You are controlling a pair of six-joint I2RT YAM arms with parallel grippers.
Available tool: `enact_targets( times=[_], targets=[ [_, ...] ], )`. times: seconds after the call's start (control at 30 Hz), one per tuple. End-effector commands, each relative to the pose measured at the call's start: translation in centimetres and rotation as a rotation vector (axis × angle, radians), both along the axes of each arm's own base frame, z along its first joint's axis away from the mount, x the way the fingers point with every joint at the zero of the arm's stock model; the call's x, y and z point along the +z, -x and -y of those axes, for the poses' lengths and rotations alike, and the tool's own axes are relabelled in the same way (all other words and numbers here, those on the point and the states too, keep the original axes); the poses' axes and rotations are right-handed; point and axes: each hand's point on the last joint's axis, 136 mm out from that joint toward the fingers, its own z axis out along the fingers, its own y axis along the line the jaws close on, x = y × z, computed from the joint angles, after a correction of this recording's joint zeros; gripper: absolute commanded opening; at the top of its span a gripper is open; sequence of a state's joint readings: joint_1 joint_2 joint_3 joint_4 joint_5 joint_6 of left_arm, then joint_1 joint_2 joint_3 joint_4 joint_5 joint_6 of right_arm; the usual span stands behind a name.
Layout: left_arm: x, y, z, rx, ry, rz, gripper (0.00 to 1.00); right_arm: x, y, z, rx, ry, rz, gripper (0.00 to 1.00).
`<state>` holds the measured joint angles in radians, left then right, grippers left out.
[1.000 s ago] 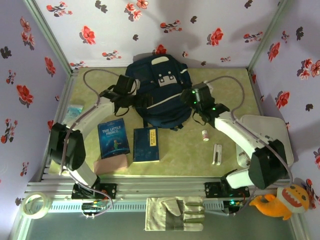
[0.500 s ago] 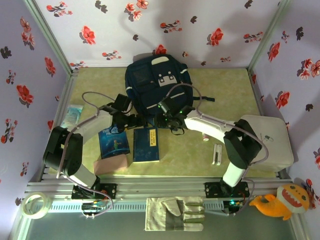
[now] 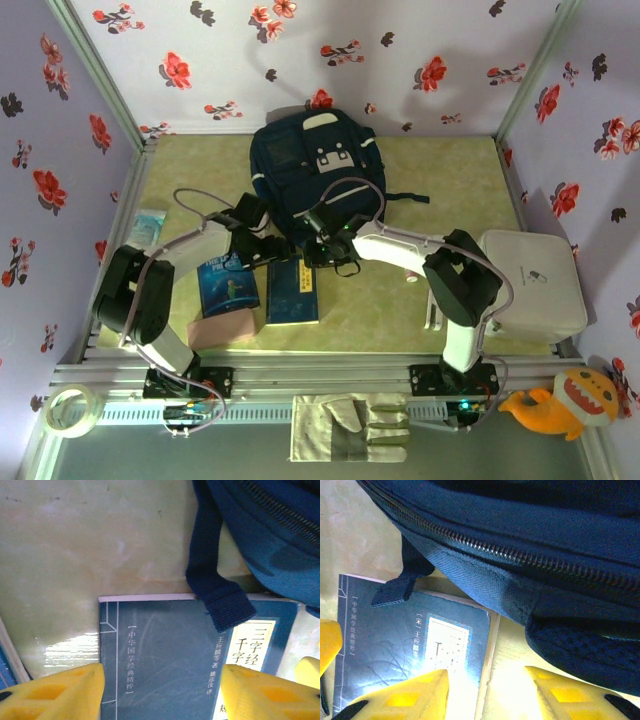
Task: Pack books, pencil case, and school supplies into a backpack
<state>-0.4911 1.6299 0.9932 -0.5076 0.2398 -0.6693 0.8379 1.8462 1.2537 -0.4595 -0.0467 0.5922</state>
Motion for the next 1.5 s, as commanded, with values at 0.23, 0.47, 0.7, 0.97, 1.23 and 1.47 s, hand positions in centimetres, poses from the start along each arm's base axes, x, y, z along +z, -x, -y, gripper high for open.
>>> enact_targets(
  times=[0.23,0.47,0.7,0.97,1.23,1.47],
  targets=[
    [-3.1,2.3,-1.0,0.014,-0.071,-0.087,0.58,-1.9,0.7,-0.9,0.045,0.039,-0.055,0.39],
    [-3.4,2.7,0.8,-0.019,-0.039,-0.117,0.57,-3.9,0.7,0.0,0.027,0.111,-0.079,0.36],
    [-3.5,2.8,1.4,-0.026,-0.027,-0.135,0.62,-5.5,1.0,0.6,0.01,0.144,-0.102,0.34],
    [-2.0,2.3,2.8,-0.033,0.046,-0.134,0.6,-6.3,1.1,1.0,-0.002,0.164,-0.11,0.33],
    [3.5,2.0,4.7,-0.03,0.195,-0.075,0.48,-6.2,1.1,1.0,-0.005,0.152,-0.109,0.33],
    [6.9,1.4,5.7,-0.019,0.293,-0.015,0.39,-6.1,0.8,0.8,-0.012,0.13,-0.111,0.33]
  ],
)
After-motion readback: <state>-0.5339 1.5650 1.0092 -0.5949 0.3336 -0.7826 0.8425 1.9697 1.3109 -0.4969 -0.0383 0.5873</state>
